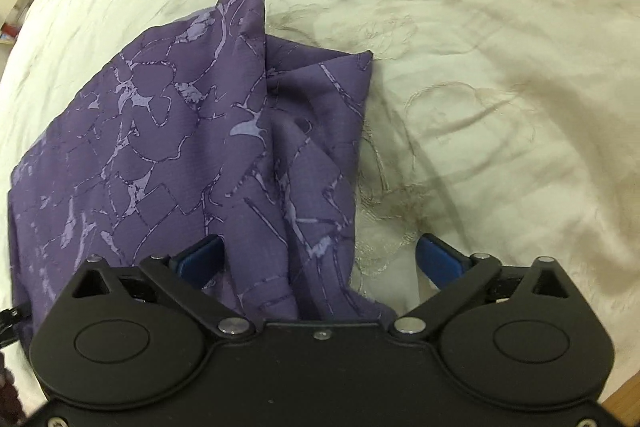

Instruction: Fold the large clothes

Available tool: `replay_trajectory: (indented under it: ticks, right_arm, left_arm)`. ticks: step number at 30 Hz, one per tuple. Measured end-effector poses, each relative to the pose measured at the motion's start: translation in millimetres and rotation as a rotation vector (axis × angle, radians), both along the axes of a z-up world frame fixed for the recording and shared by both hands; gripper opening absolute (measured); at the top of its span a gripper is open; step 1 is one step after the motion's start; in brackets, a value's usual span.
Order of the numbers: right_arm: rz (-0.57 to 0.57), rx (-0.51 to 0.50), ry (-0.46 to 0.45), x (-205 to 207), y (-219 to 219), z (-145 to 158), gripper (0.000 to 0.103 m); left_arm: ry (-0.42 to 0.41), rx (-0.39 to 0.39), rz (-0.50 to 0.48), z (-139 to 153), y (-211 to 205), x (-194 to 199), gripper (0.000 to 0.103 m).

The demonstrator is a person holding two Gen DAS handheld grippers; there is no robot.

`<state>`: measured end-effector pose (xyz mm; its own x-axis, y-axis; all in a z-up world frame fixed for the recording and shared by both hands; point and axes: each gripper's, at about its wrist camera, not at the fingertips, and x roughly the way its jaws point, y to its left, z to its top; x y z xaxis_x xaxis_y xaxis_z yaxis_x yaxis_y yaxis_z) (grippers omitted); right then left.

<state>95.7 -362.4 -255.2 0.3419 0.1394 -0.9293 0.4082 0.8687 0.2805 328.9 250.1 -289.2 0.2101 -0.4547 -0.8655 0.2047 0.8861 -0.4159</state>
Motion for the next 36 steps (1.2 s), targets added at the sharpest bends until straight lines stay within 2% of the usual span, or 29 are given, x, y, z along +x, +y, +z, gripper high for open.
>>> replay_trajectory:
  ticks: [3, 9, 14, 17, 21, 26, 29, 32, 36]
  right_arm:
    - [-0.015, -0.046, -0.030, -3, 20, -3, 0.102]
    - [-0.075, -0.033, -0.083, -20, 17, -13, 0.102]
    - [-0.095, -0.017, -0.096, -25, 20, -17, 0.102]
    - [-0.087, -0.004, -0.094, -22, 19, -19, 0.103]
    - [-0.078, 0.026, -0.098, -25, 16, -8, 0.103]
    - [-0.068, 0.083, -0.111, -27, 2, -10, 0.103]
    - [-0.058, 0.125, -0.117, -29, -10, -11, 0.103]
    - [-0.035, 0.146, -0.114, -31, -22, -8, 0.102]
    - [-0.011, 0.195, -0.106, -32, -41, -8, 0.102]
  left_arm:
    - [-0.029, -0.015, 0.004, -4, 4, -1, 0.081]
    - [-0.101, -0.092, 0.043, -11, 16, -16, 0.086]
    - [-0.113, -0.173, 0.048, -13, 27, -20, 0.103]
    - [-0.105, -0.163, 0.046, -12, 22, -20, 0.103]
    - [-0.090, -0.174, 0.090, -4, 25, -22, 0.102]
    - [-0.183, -0.115, 0.245, 22, 33, -42, 0.102]
    - [-0.225, -0.056, 0.290, 41, 30, -56, 0.102]
    - [-0.264, -0.027, 0.294, 62, 16, -69, 0.102]
    - [-0.319, -0.020, 0.244, 82, -21, -77, 0.102]
